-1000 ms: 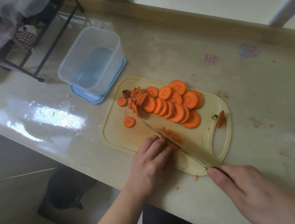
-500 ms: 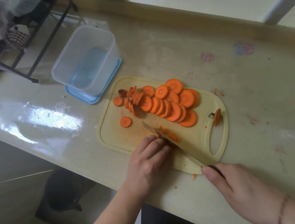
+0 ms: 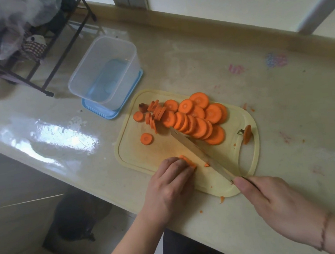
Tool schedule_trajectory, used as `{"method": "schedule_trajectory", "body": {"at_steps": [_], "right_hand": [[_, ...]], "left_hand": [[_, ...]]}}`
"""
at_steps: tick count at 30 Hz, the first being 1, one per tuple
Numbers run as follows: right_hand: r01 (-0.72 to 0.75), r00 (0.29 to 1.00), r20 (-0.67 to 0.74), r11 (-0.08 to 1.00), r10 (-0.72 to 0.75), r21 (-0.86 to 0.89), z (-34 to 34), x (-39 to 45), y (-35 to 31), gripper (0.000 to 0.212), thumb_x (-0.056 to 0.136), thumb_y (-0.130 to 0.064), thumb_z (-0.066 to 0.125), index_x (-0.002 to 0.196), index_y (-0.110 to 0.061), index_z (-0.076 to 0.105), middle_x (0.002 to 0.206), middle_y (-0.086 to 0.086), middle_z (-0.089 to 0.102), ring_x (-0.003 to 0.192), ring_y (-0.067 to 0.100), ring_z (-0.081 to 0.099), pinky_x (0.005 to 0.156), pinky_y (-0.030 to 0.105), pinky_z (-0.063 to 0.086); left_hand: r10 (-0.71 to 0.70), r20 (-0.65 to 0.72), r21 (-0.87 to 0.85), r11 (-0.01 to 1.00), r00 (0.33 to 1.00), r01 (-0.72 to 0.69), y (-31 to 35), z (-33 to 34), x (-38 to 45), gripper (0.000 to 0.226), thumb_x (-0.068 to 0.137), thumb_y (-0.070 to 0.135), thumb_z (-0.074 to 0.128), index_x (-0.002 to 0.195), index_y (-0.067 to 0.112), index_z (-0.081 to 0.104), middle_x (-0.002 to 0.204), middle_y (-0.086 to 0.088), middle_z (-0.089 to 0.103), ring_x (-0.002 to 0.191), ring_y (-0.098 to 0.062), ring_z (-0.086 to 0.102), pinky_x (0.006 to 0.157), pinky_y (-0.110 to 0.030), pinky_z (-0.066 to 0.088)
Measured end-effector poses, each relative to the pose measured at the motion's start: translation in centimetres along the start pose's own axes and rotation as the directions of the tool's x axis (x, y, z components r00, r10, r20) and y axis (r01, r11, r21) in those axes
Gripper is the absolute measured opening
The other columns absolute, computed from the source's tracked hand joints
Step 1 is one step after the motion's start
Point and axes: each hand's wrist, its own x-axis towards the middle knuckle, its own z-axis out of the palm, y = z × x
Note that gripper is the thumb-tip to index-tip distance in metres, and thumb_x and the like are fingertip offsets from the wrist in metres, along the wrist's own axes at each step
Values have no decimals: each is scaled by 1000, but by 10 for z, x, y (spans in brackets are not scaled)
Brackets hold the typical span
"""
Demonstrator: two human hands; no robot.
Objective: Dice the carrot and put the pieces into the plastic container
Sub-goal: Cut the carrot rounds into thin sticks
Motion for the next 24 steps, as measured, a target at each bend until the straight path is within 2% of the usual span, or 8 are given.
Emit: {"method": "schedule_trajectory", "body": {"at_steps": [4, 8, 10, 13, 16, 18, 21, 24], "right_hand": [[22, 998, 56, 1000, -22, 7, -2, -10, -6, 69, 75, -79, 20, 65, -15, 41, 50, -2, 40, 47, 8, 37, 49, 22, 30], [-1, 998, 65, 1000, 2, -25, 2, -17, -5, 79, 73, -82, 18, 66, -9, 48, 60, 10, 53, 55, 17, 49, 58, 30, 41], [0, 998, 63, 1000, 1, -24, 2, -19, -3, 78, 74, -82, 17, 68, -12, 49, 65, 10, 56, 57, 17, 51, 61, 31, 43], [-7, 999, 47, 1000, 8, -23, 3, -21, 2, 69, 75, -81, 18, 71, -18, 46, 63, 6, 56, 58, 16, 52, 61, 30, 42], [-27, 997, 77, 999, 30, -46, 7, -19, 5, 80, 75, -85, 13, 68, -13, 48, 62, 6, 57, 59, 16, 53, 62, 36, 46], [-20, 997, 77, 998, 25, -61, 12, -14, 4, 80, 75, -86, 10, 64, -15, 46, 57, 1, 52, 55, 16, 49, 57, 36, 42], [23, 998, 64, 995, -17, -94, 23, 0, -6, 72, 76, -81, 9, 60, -19, 42, 54, 0, 49, 55, 15, 49, 52, 30, 37], [53, 997, 61, 996, -48, -74, 25, 13, -10, 71, 79, -79, 11, 60, -19, 44, 54, 3, 50, 56, 16, 51, 55, 33, 40]], "left_hand": [[-14, 20, -27, 1000, 1000, 15, -2, 2, -1, 23, 83, -3, 80, 105, -5, 75, 110, -17, 69, 108, -34, 62, 92, -39, 53], [-7, 41, -31, 999, 999, 8, -5, 2, -3, 26, 79, -8, 81, 105, -7, 74, 112, -20, 68, 113, -35, 60, 94, -39, 52], [-3, 31, -37, 999, 1000, 4, -4, 3, -2, 22, 83, -6, 77, 104, -7, 75, 110, -19, 69, 113, -35, 61, 94, -38, 52], [7, 13, -26, 1000, 1000, -6, -5, 3, -2, 16, 88, 0, 73, 103, -6, 75, 109, -18, 70, 112, -35, 63, 94, -37, 53], [8, 0, -30, 1000, 1000, -8, -5, 4, -1, 14, 92, 4, 71, 103, -5, 76, 110, -18, 71, 112, -34, 64, 94, -37, 53], [9, -9, -36, 999, 1000, -10, -5, 4, 0, 15, 94, 6, 69, 102, -4, 76, 109, -17, 71, 112, -33, 64, 95, -36, 53], [3, -3, -45, 999, 1000, -3, -5, 3, 2, 19, 87, 1, 77, 105, -4, 76, 110, -16, 71, 114, -32, 64, 95, -36, 54], [-9, 12, -43, 999, 1000, 9, -4, 1, 1, 19, 85, 0, 78, 104, -4, 76, 107, -16, 70, 110, -33, 64, 93, -36, 54]]}}
